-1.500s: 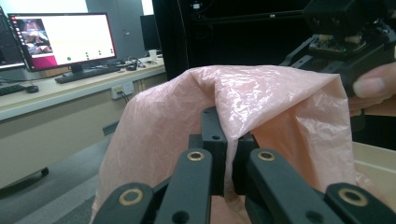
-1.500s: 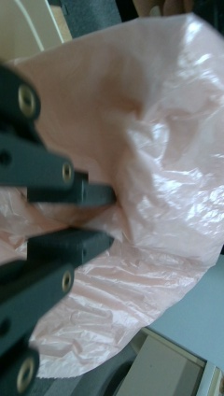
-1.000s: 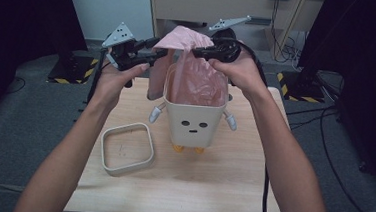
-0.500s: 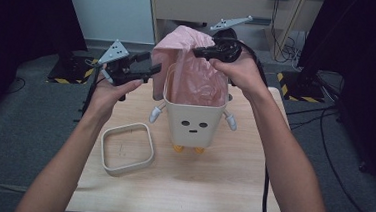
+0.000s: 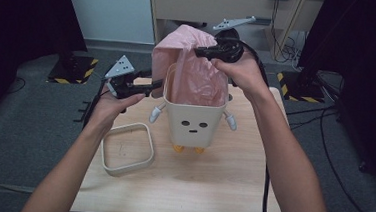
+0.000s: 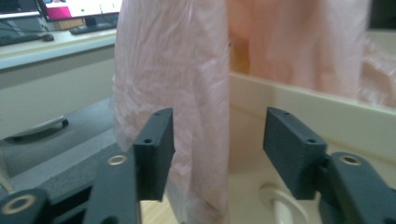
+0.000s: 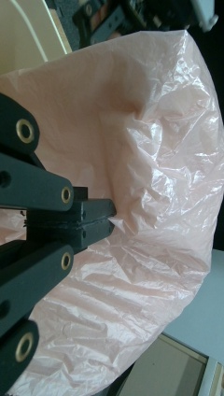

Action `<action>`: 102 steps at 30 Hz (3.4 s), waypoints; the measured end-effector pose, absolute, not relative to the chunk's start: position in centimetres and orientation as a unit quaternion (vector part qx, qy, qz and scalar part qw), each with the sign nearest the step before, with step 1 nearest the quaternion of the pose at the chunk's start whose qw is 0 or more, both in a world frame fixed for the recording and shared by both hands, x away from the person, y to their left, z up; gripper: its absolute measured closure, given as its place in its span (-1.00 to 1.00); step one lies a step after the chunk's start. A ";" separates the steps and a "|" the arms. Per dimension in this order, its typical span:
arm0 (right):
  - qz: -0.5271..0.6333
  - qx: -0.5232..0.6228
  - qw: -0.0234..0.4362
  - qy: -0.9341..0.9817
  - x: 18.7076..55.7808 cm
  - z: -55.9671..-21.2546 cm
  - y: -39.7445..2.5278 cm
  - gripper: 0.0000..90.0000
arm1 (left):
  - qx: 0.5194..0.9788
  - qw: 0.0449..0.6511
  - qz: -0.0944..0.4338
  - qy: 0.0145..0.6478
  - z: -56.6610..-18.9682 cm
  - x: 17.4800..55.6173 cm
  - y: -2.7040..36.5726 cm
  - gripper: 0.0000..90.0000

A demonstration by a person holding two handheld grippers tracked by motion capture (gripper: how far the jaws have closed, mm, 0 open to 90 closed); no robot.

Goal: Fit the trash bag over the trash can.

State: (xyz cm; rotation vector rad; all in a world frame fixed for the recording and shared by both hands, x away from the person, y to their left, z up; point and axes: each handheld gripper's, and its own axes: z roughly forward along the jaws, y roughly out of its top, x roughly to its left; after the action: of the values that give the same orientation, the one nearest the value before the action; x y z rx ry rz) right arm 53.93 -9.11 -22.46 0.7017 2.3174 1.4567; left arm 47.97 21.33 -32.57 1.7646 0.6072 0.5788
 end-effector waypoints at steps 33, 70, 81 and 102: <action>0.408 0.181 0.134 0.885 48.7 -25.5 -10.1 1.00 | 0.673 0.597 0.323 0.294 -25.8 50.5 22.8 0.93; 0.486 0.232 0.144 0.830 50.9 -23.5 -9.2 1.00 | 0.693 0.613 0.299 0.233 -25.6 49.6 20.8 0.97; 0.438 0.210 0.139 0.863 49.6 -24.4 -8.8 1.00 | 0.702 0.612 0.290 0.218 -26.3 48.7 20.3 0.94; 0.518 0.206 0.200 0.806 51.5 -22.7 -10.3 -0.65 | 0.712 0.602 0.280 0.229 -26.2 49.3 20.2 0.98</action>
State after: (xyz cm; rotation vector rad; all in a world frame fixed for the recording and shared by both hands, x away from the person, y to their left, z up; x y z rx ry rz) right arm 51.53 -10.34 -22.67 0.5758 2.2535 1.4468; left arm 49.32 20.17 -26.16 1.6484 0.5316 0.6489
